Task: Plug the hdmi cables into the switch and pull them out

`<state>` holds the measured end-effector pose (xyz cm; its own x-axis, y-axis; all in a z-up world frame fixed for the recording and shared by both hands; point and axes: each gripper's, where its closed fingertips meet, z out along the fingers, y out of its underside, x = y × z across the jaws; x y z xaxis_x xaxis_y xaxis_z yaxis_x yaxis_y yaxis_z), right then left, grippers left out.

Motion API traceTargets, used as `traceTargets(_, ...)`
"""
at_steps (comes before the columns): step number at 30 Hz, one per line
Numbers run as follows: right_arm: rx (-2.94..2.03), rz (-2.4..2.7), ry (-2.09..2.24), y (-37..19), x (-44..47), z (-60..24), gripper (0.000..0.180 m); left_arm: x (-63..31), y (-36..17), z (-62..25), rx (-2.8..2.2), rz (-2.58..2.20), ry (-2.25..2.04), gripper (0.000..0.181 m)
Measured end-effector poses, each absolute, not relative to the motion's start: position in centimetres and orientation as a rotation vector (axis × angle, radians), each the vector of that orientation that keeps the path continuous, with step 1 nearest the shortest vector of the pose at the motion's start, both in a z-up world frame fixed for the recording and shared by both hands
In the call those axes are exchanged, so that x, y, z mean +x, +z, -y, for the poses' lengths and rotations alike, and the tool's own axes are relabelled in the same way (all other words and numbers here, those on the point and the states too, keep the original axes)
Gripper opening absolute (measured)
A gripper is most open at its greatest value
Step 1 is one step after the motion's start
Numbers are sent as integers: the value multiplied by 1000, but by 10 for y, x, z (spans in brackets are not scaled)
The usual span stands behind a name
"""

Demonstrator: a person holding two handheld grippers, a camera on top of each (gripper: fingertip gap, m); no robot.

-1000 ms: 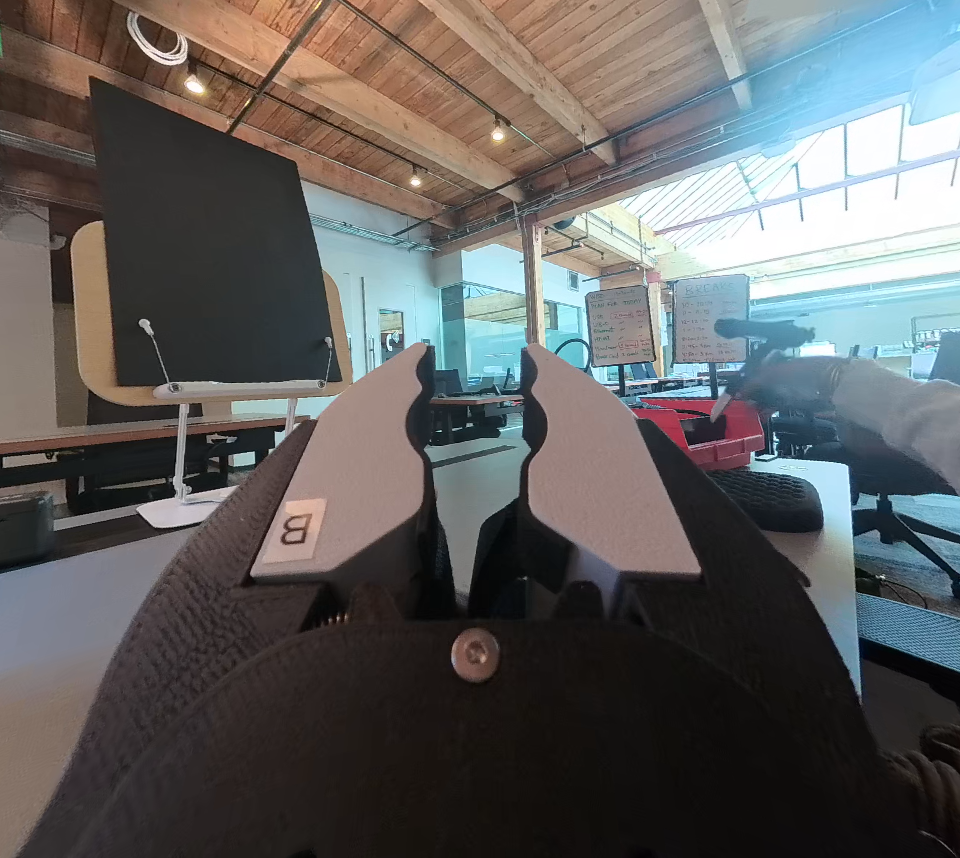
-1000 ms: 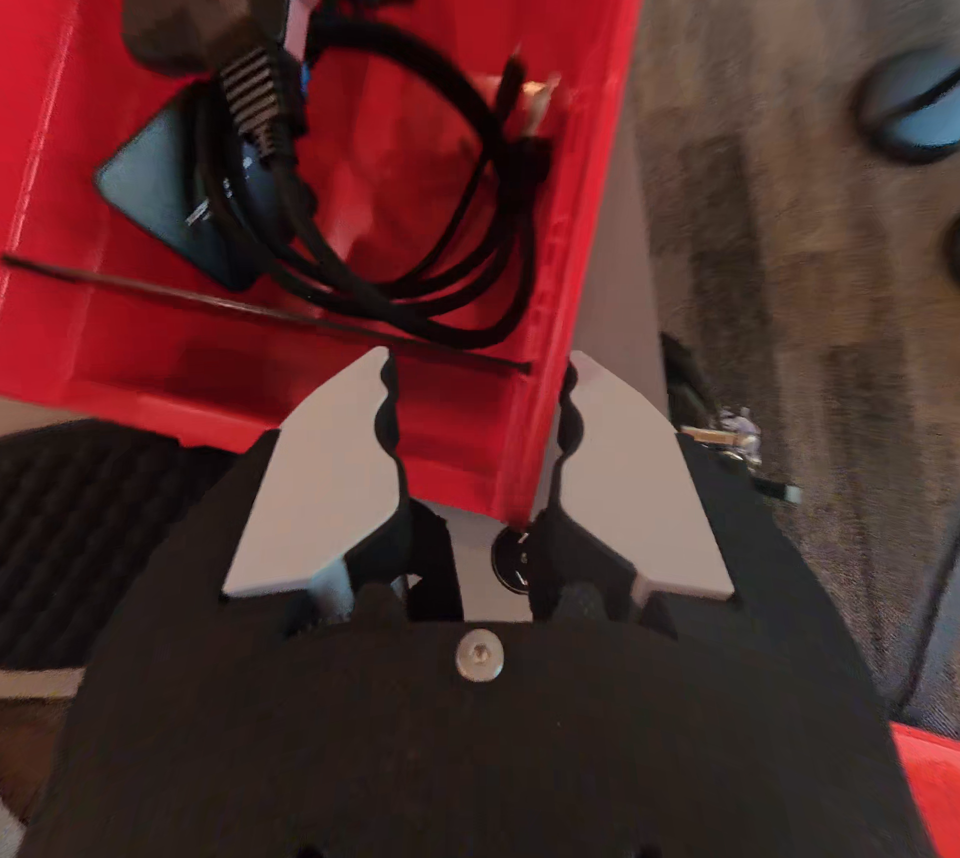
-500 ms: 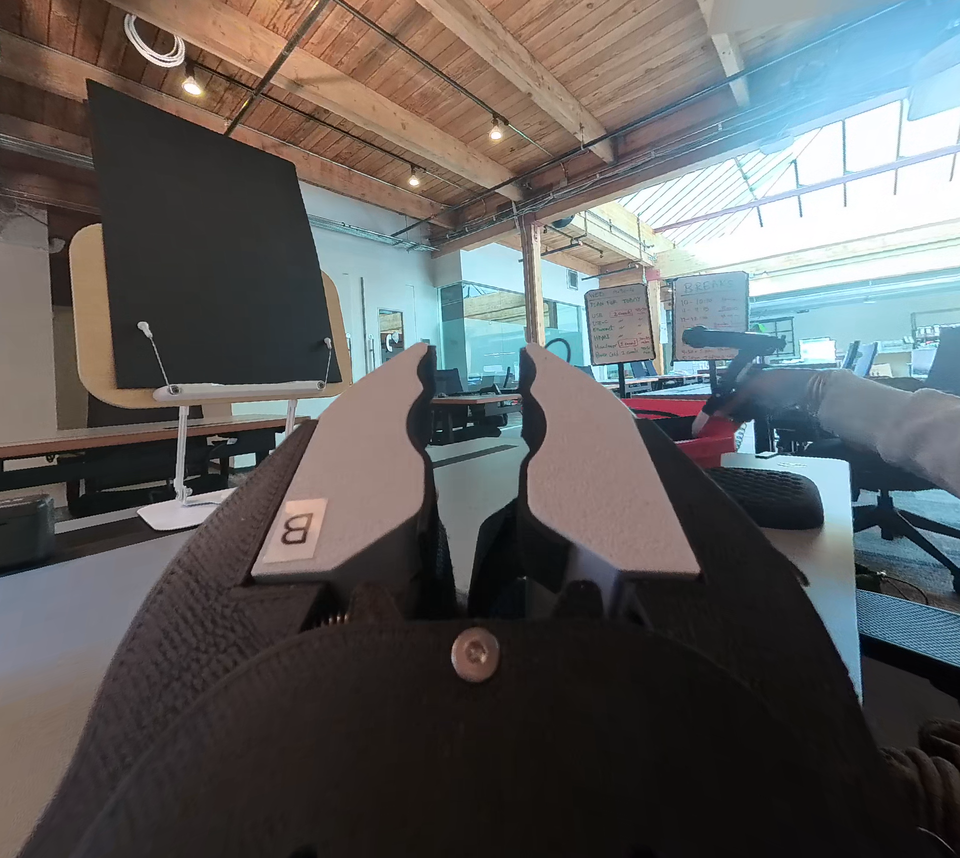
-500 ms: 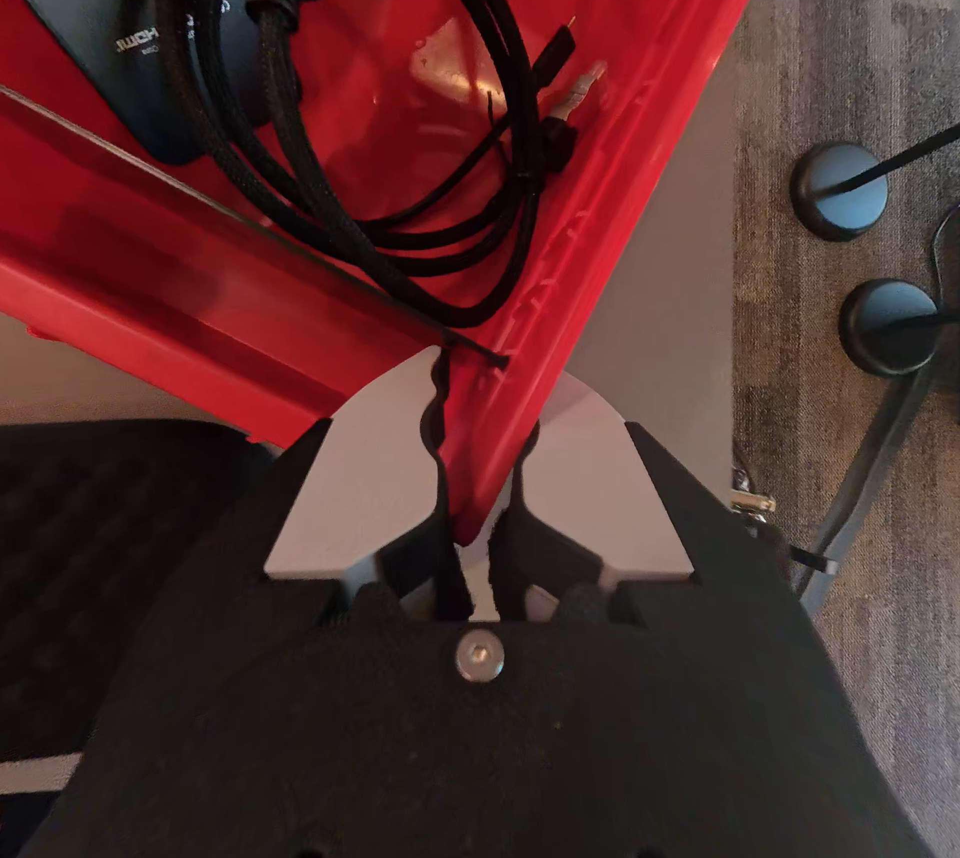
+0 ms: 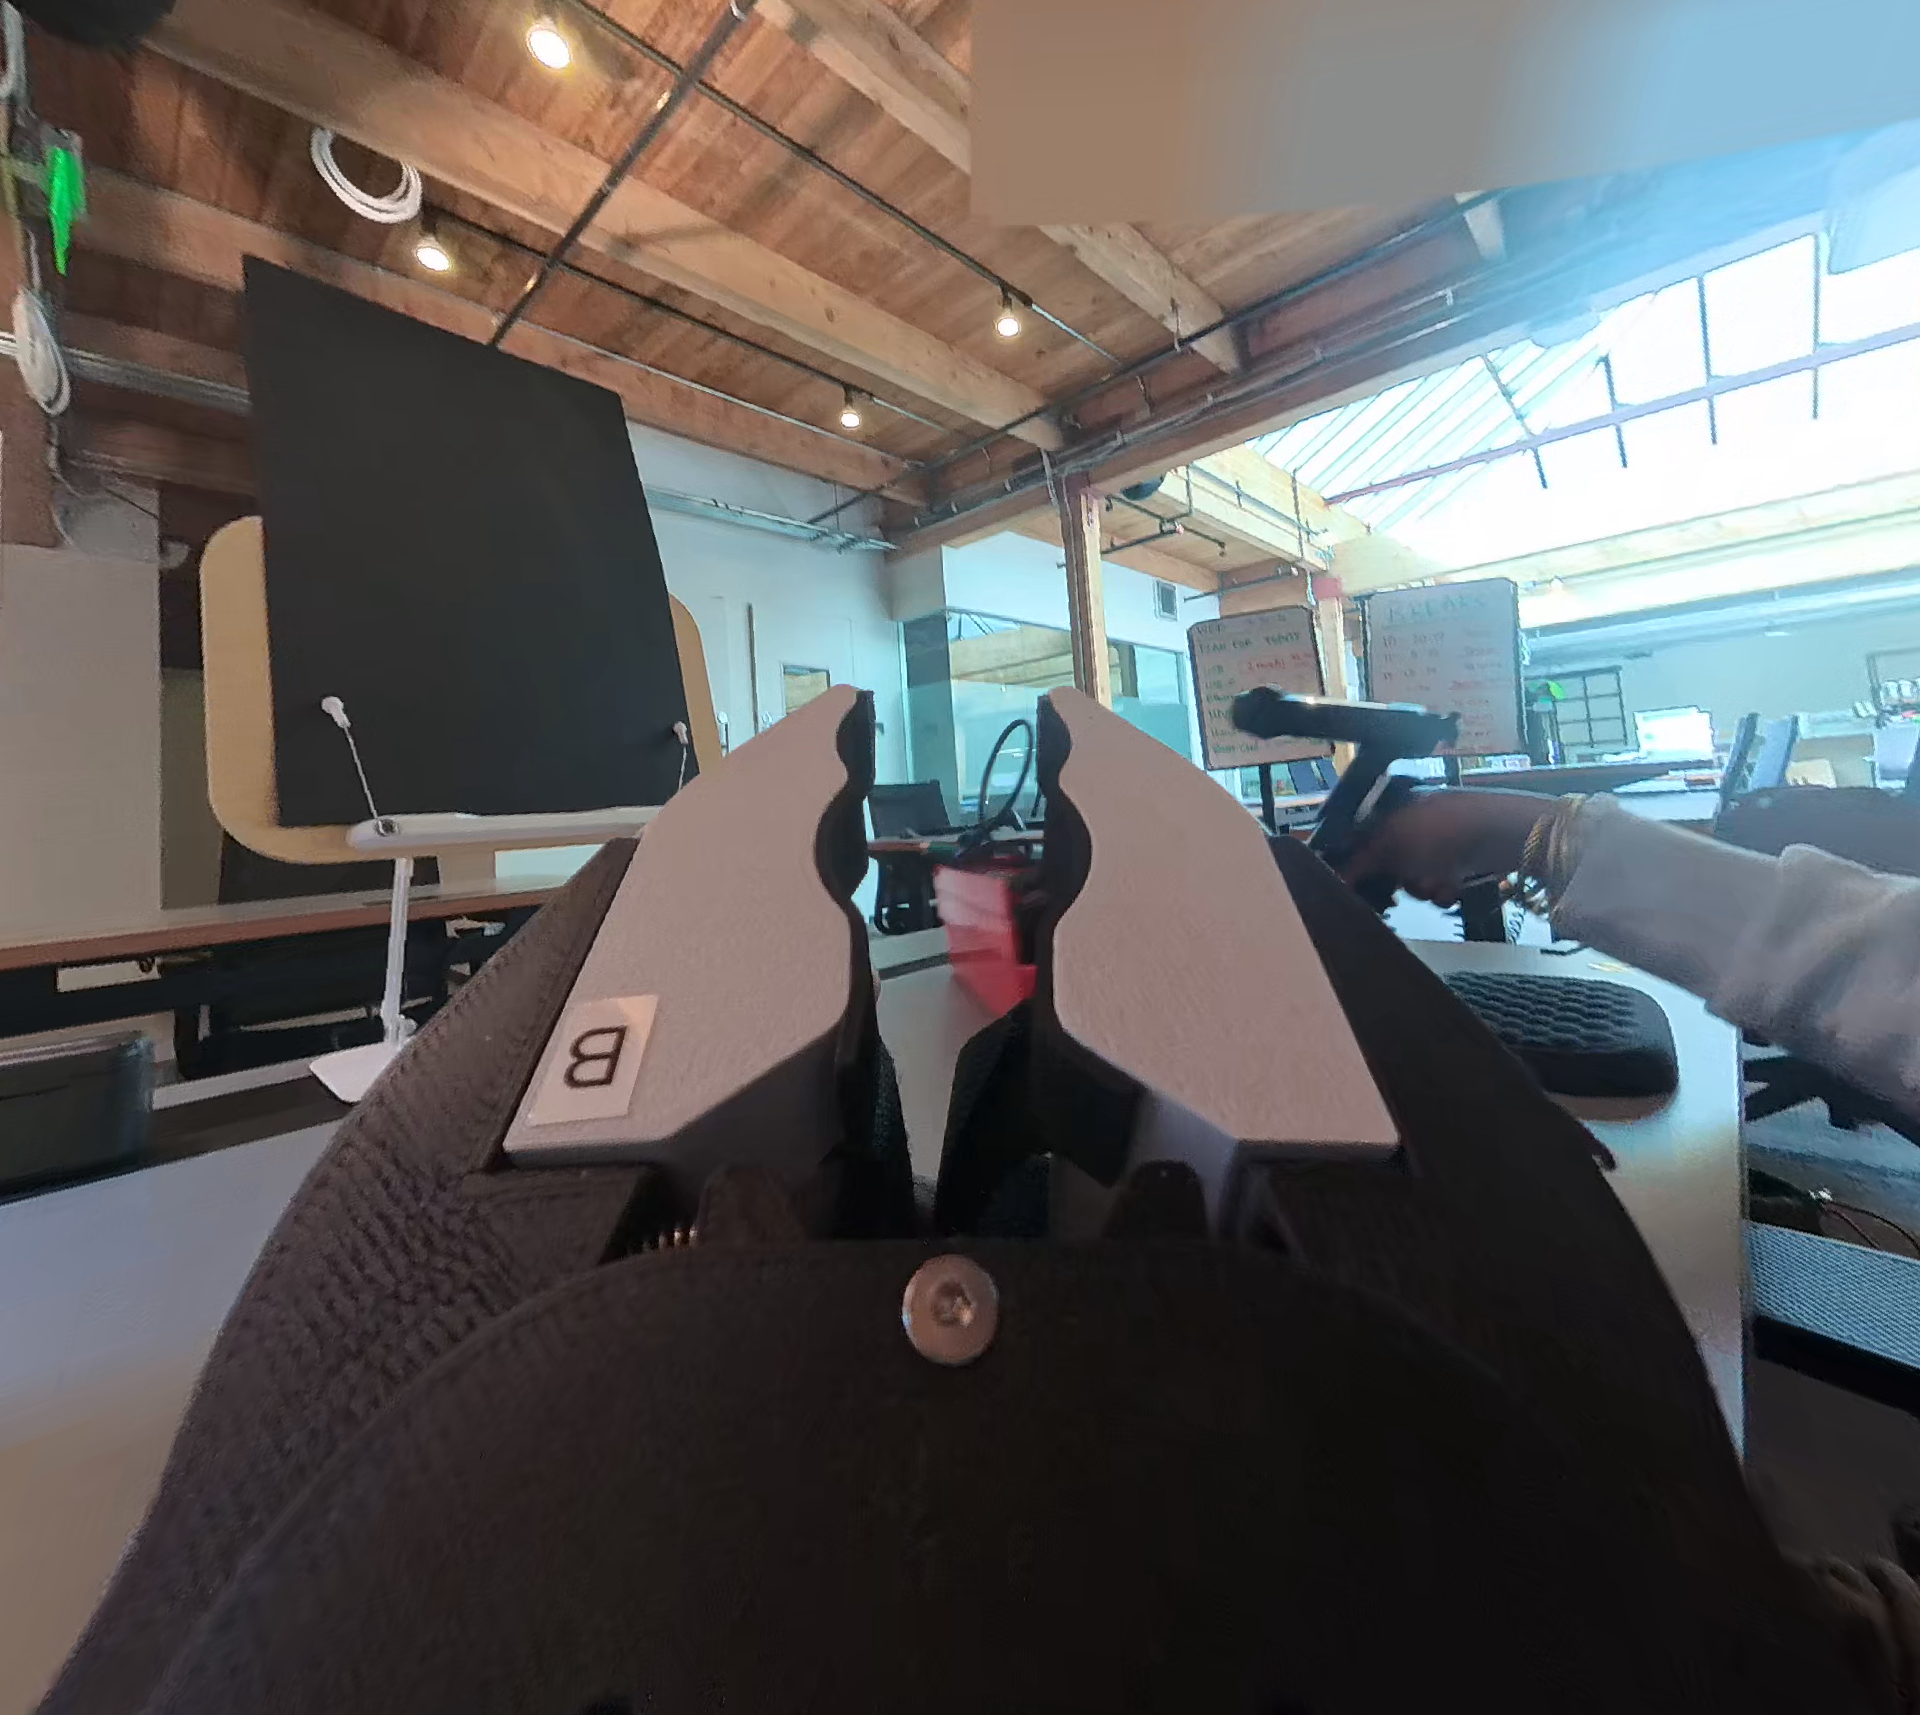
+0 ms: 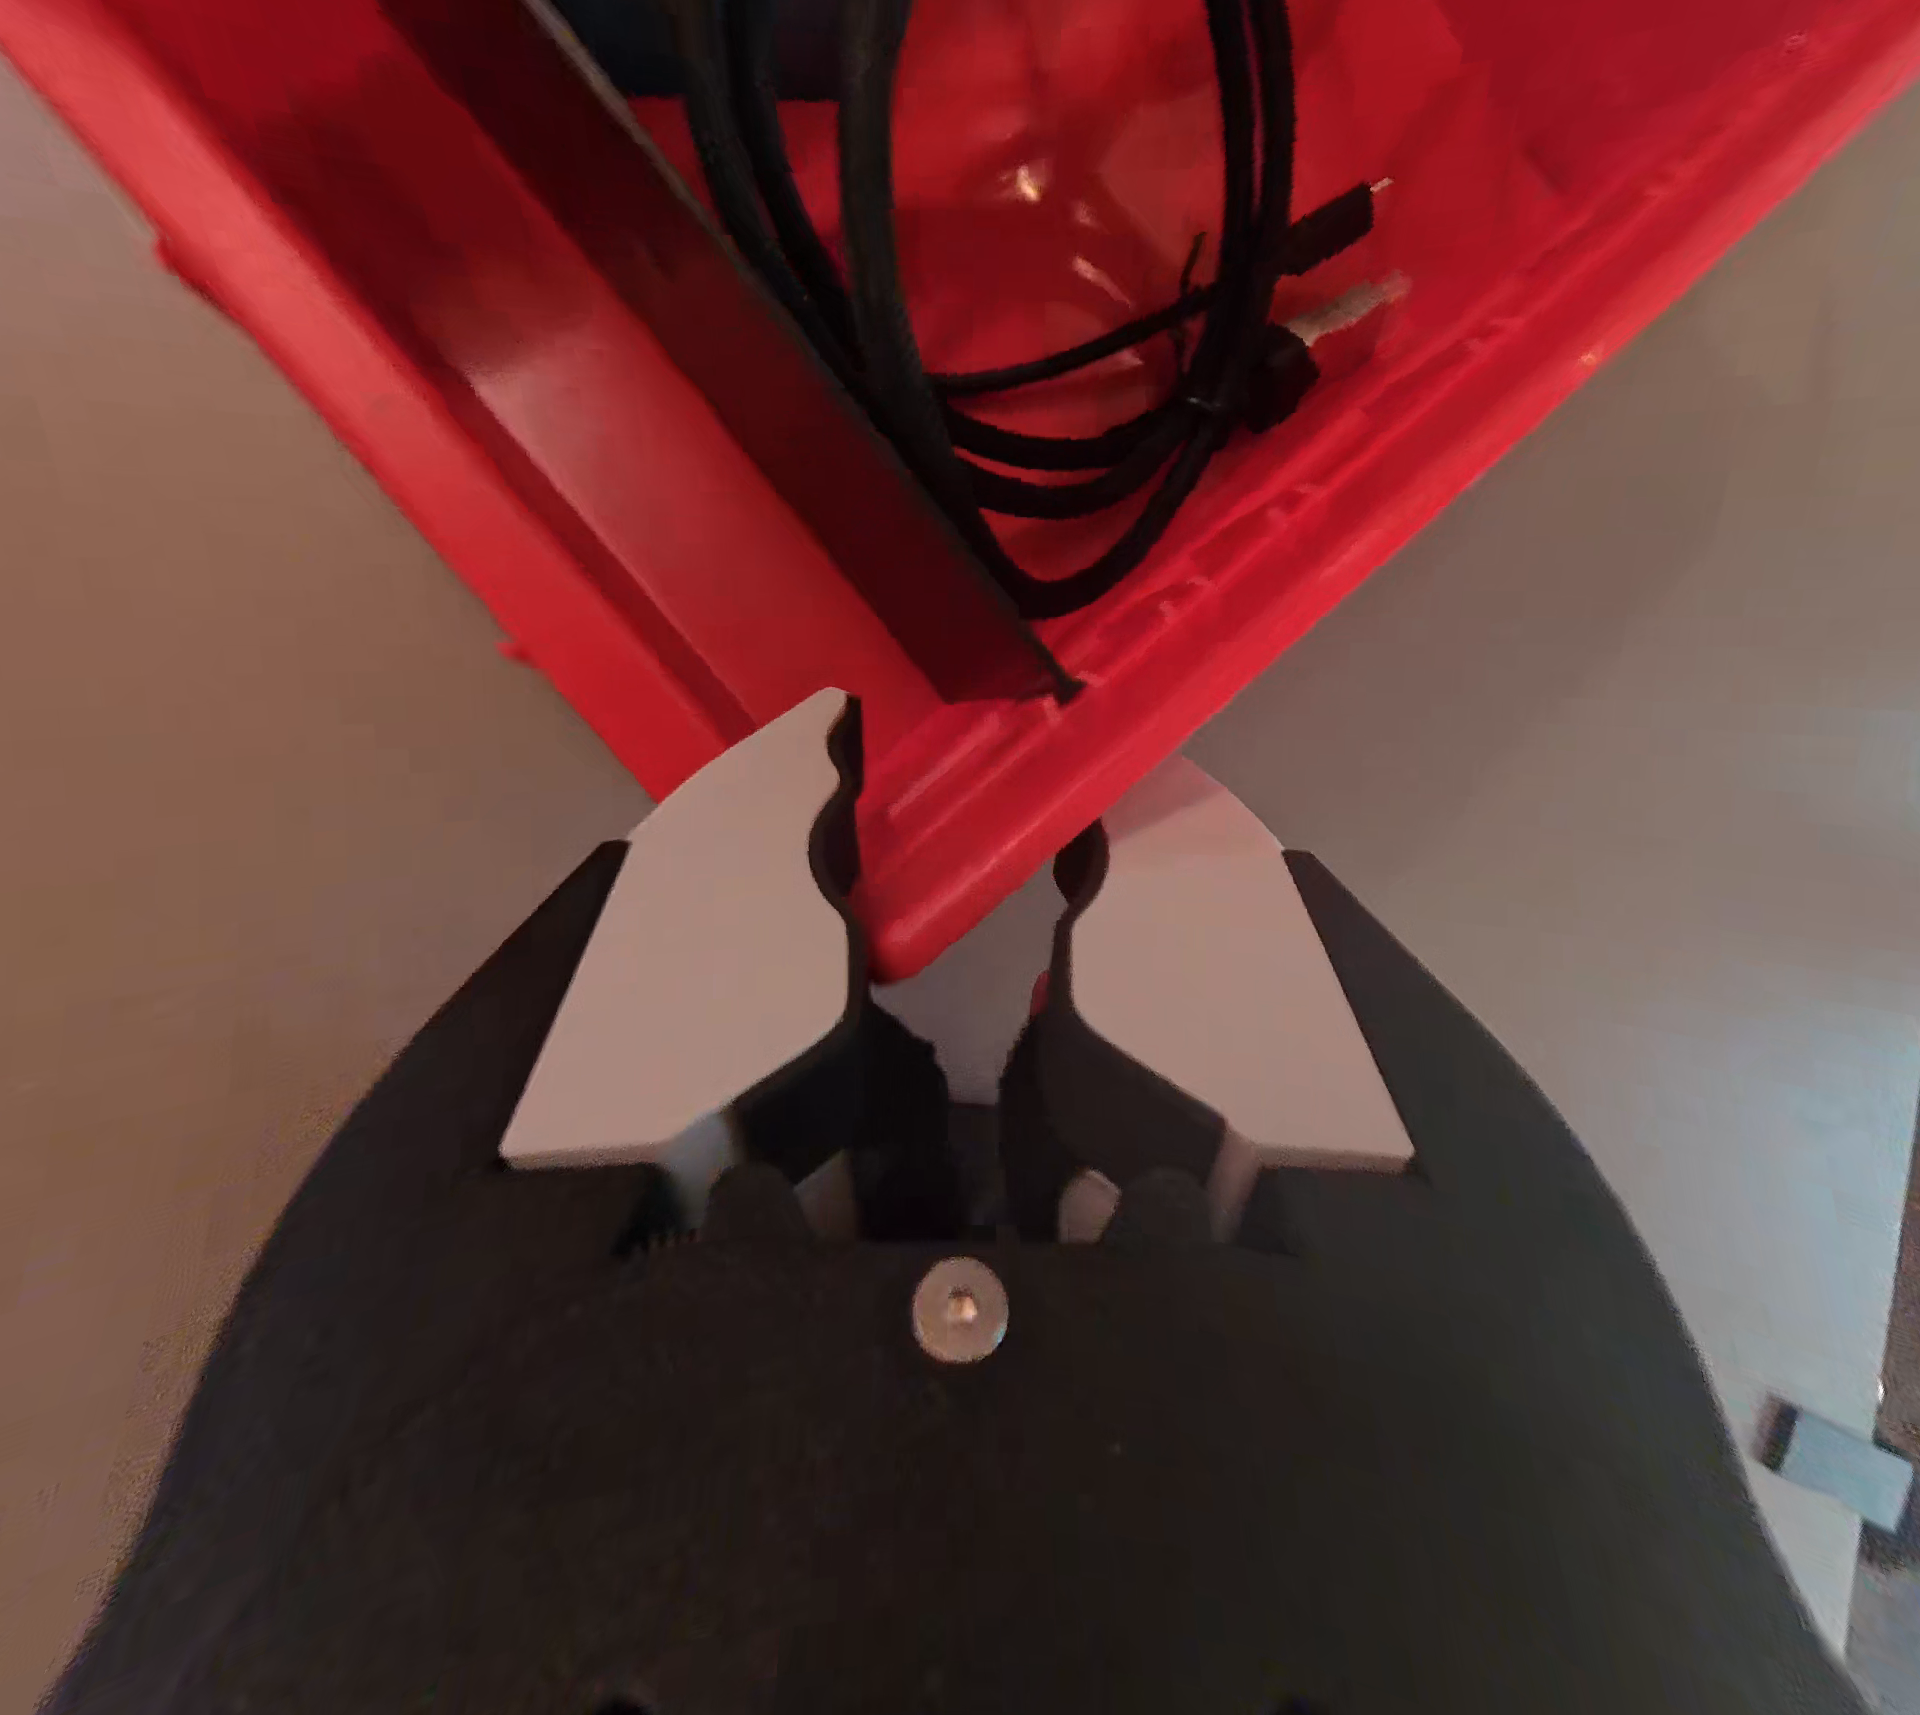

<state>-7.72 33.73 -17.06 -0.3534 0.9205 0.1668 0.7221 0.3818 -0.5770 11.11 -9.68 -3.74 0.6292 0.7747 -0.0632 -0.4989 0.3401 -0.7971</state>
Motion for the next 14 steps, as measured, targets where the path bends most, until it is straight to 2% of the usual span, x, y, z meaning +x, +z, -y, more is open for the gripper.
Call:
traceTargets(1,-1386,2190,566,-171,-79,-323,36,112,-37,99,-882,355,855,28)
traceTargets(7,-1285,2214,523,-171,-86,-262,28,121,-27,113,-854,356,944,28)
traceTargets(14,-1159,2308,641,-171,-71,-193,27,139,-9,174,-762,394,1163,27)
